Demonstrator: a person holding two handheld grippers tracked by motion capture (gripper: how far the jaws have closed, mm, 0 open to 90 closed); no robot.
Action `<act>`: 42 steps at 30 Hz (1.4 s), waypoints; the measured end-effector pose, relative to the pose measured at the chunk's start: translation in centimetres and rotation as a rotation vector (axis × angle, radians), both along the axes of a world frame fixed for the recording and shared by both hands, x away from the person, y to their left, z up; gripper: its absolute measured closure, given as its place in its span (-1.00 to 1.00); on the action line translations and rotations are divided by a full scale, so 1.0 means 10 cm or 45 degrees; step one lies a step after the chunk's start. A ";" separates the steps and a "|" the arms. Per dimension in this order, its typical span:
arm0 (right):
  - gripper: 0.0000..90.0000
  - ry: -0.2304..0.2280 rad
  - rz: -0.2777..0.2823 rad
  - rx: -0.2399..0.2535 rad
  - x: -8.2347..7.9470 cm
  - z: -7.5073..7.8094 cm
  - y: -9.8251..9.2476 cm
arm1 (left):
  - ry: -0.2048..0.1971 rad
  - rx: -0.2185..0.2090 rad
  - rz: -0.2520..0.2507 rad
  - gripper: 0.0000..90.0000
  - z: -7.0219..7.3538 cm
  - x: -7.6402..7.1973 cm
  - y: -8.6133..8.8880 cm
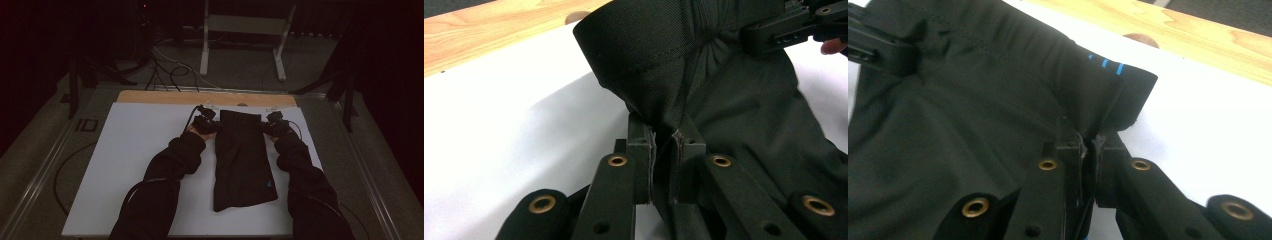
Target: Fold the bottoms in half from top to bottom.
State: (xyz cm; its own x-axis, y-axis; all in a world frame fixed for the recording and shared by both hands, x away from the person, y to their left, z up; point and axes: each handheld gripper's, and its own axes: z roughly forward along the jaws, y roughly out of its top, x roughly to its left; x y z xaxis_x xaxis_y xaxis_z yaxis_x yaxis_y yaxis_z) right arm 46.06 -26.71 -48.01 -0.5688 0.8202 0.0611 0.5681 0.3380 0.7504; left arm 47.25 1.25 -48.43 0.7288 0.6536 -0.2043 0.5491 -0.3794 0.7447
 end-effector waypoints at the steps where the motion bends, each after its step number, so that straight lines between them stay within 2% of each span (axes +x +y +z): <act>1: 0.89 0.000 0.000 0.000 0.00 0.00 0.00 | 0.000 0.000 0.000 0.83 0.00 0.00 0.00; 10: 0.89 -0.030 0.029 0.008 -0.18 0.01 -0.06 | -0.011 -0.025 -0.044 0.83 0.01 -0.08 0.02; 18: 0.89 -0.048 0.030 0.045 -0.35 0.04 -0.09 | -0.011 -0.061 -0.080 0.83 0.03 -0.20 0.04; 31: 0.89 -0.094 0.056 0.085 -0.61 0.13 -0.11 | -0.020 -0.072 -0.130 0.83 0.11 -0.28 0.06; 37: 0.89 -0.107 0.069 0.084 -0.76 0.14 -0.13 | -0.007 -0.107 -0.174 0.84 0.11 -0.43 0.09; 42: 0.89 -0.093 0.084 0.077 -0.84 0.13 -0.14 | 0.002 -0.105 -0.203 0.84 0.11 -0.58 0.11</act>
State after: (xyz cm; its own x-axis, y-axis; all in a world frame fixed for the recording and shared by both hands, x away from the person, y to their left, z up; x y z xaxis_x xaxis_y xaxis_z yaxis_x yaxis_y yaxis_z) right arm 37.61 -28.11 -46.72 -0.6264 0.7768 0.0655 0.4888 0.3259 0.8092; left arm 41.48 2.32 -47.36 0.8216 0.5105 -0.2536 0.4878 -0.3995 0.7761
